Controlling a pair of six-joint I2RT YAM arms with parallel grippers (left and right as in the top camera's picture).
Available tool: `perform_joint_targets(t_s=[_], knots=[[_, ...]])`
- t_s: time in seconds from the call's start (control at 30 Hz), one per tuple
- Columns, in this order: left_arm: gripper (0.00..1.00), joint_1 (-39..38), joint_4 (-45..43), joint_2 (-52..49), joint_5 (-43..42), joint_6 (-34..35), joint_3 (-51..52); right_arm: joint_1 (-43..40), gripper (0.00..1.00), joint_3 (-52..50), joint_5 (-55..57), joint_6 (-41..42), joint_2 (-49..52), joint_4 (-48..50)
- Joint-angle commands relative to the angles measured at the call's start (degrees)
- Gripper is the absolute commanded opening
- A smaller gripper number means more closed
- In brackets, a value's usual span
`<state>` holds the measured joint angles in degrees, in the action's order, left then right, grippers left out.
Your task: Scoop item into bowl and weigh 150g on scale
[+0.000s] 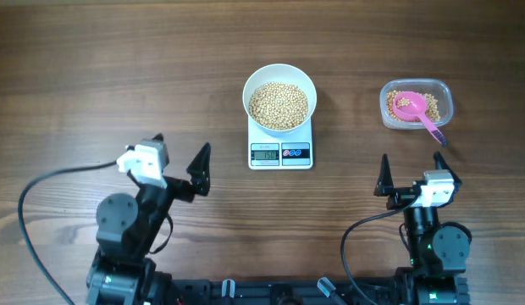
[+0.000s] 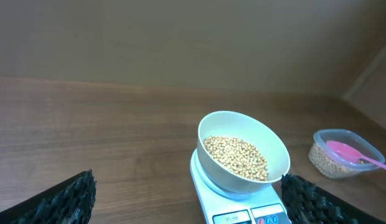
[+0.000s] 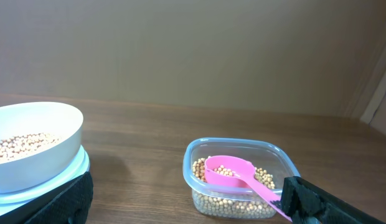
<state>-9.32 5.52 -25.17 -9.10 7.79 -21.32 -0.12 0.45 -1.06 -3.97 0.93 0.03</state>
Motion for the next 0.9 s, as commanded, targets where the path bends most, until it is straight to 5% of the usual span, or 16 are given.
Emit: perform_joint_targets(t_s=[0.0, 0.4, 0.87], knots=[[1.0, 2.27, -1.38, 6.82, -0.87, 0.15, 4.09, 0.26, 1.0, -0.15, -0.5, -0.39, -0.5, 0.11], [1.0, 12.09, -5.05, 18.56, -0.28, 0.11, 10.91, 0.26, 1.0, -0.15, -0.5, -0.39, -0.5, 0.11], [1.0, 12.87, -16.55, 25.03, 0.13, 0.13, 21.0, 0.26, 1.0, -0.15, -0.5, -0.39, -0.5, 0.11]])
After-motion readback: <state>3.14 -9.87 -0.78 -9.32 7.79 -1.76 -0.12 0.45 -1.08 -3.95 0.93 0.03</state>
